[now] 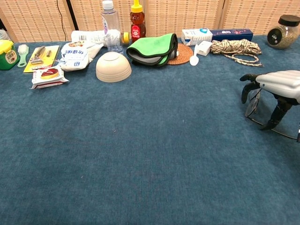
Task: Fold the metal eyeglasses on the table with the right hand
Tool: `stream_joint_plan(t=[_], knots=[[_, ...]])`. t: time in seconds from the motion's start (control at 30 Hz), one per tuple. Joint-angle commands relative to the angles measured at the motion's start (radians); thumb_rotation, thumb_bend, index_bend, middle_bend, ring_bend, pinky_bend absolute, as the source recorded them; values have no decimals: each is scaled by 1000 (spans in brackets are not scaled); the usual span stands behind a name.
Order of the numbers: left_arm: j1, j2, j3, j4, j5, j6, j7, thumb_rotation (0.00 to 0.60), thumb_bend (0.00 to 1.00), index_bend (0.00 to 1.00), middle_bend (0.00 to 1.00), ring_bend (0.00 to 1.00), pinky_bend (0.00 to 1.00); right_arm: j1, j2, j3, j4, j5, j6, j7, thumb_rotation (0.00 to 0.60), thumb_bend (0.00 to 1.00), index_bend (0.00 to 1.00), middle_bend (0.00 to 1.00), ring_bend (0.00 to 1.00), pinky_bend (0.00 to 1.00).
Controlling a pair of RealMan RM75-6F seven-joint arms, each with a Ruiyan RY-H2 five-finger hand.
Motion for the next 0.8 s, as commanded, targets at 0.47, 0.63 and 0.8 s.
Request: stream_joint_plan(t=[0.47,0.63,0.8], knots=[[-1,-5,0,8,8,5,-11,538,255,261,188,151,0,15,25,5,-18,56,-27,-55,600,56,325,27,11,0],[0,-6,-1,9,9,7,-14,539,255,261,188,150,0,25,32,15,-23,83,-43,-55,600,56,354,32,13,0],[0,-6,0,10,8,7,-13,540,255,261,188,151,0,34,33,18,-9,94,-59,-51,600,58,385,57,31,0]])
